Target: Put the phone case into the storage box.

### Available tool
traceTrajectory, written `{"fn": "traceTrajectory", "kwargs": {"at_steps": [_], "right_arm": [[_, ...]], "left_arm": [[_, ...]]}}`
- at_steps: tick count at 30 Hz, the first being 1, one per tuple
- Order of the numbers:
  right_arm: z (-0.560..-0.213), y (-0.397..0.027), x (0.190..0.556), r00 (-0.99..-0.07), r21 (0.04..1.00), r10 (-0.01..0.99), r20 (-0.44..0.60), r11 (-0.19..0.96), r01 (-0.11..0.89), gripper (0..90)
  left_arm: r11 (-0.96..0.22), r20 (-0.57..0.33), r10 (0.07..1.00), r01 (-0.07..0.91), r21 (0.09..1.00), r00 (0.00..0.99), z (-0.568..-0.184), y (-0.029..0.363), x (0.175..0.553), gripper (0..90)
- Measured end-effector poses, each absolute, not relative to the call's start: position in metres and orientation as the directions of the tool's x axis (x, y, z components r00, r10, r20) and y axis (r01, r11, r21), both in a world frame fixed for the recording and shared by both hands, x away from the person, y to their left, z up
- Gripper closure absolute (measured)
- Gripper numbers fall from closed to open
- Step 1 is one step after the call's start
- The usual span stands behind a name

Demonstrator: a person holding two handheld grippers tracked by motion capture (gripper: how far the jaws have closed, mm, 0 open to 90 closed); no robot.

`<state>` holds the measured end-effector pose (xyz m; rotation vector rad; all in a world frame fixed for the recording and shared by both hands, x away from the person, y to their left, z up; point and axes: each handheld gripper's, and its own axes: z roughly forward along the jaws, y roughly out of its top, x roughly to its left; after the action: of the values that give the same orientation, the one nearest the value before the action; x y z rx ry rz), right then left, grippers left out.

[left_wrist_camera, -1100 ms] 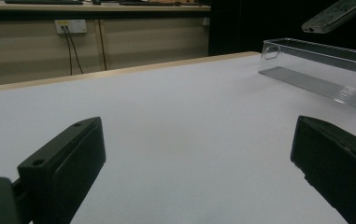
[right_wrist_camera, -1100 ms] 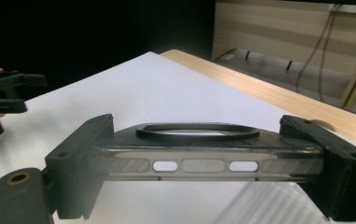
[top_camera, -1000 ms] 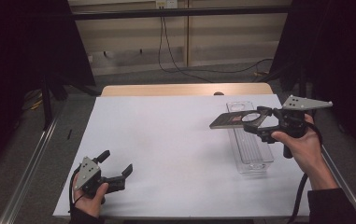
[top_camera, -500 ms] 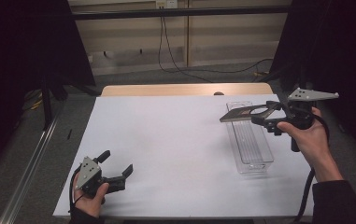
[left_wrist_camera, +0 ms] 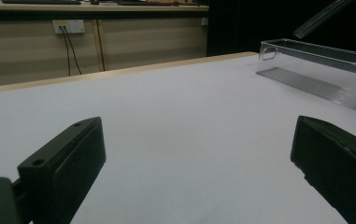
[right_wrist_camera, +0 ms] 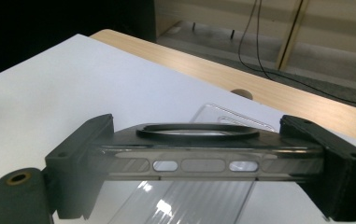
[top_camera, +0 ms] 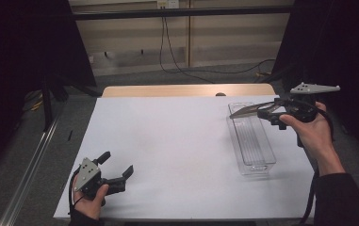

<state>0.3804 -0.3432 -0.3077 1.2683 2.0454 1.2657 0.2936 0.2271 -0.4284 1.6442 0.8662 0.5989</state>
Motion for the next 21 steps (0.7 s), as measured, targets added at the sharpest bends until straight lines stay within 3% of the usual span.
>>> {"fn": "traceTrajectory", "kwargs": {"at_steps": [21], "right_arm": [[-0.322,-0.337,0.409,-0.382,0.818,0.922,0.067,0.168,0.549,11.9]], "left_arm": [[-0.116,-0.044,0.800,0.226,0.967,0.599,-0.429,0.225,0.294,3.1]]}}
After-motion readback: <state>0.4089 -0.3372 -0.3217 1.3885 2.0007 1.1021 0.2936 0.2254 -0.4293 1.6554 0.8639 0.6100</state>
